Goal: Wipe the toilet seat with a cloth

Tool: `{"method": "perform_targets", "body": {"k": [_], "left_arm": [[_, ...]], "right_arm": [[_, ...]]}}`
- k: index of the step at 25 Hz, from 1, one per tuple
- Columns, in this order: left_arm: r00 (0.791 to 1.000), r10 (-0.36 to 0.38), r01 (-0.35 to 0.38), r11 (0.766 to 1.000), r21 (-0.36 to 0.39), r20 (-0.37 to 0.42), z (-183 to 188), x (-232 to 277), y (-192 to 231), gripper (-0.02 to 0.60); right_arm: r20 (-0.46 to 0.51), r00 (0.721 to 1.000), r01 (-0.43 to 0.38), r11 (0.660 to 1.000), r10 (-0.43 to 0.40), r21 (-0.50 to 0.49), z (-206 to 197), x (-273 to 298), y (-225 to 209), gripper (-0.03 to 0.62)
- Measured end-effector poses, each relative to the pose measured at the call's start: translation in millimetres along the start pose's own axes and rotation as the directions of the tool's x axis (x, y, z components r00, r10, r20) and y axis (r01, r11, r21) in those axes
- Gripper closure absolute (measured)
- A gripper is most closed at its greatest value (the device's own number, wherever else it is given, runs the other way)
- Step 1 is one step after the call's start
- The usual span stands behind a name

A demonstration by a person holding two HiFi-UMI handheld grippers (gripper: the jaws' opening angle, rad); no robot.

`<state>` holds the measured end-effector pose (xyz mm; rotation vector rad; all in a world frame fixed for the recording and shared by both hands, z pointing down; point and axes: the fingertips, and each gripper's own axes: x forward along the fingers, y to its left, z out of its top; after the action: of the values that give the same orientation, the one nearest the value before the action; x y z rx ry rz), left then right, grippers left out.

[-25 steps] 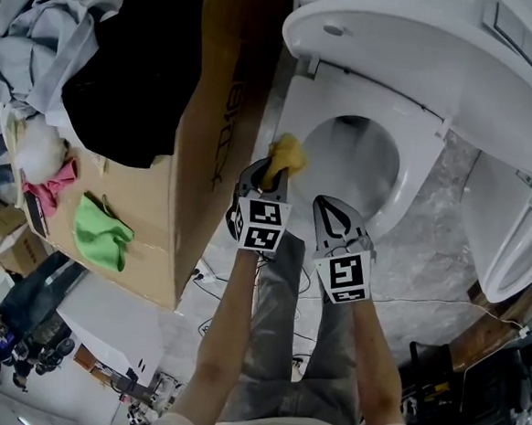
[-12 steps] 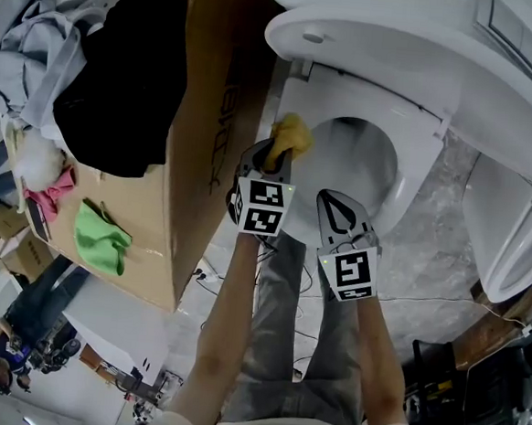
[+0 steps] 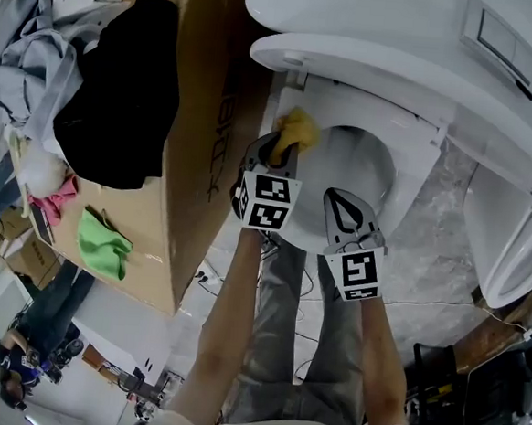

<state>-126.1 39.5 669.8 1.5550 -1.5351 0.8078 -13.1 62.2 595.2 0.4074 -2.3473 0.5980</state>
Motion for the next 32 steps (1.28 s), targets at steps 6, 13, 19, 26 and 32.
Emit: {"method": "perform_targets", "body": {"k": [6,13,19,26,32], "left_arm": [[1.0,0.003,-0.004,1.0,0.008,0.009,14.4,7.5,-3.8,0.483],[1.0,0.009,-0.009,1.0,0.017,0.019,28.8,14.1,-8.8,0.483],[0.999,0.018,-0.019,0.999,0.033,0.029,41.6,20.1,-15.1,0.483],[0.999,0.018,-0.02,0.998,0.053,0.038,55.2,26.8,-26.8,0.483],[0.998,-0.006,0.002,0.998,0.069,0.055,67.8,33.6,-45.2,0.483]], "right_arm": [[0.007,1.0,0.005,1.0,-0.005,0.004,3.3,-5.4,-11.7,0.586],[0.014,1.0,0.014,1.0,-0.014,0.012,4.2,-12.4,-27.3,0.586],[0.021,0.999,0.032,0.999,-0.032,0.025,1.8,-22.0,-43.3,0.586],[0.025,0.998,0.048,0.998,-0.049,0.037,-3.1,-33.5,-55.5,0.586],[0.034,0.997,0.069,0.997,-0.071,0.045,-6.3,-44.4,-65.8,0.586]]}}
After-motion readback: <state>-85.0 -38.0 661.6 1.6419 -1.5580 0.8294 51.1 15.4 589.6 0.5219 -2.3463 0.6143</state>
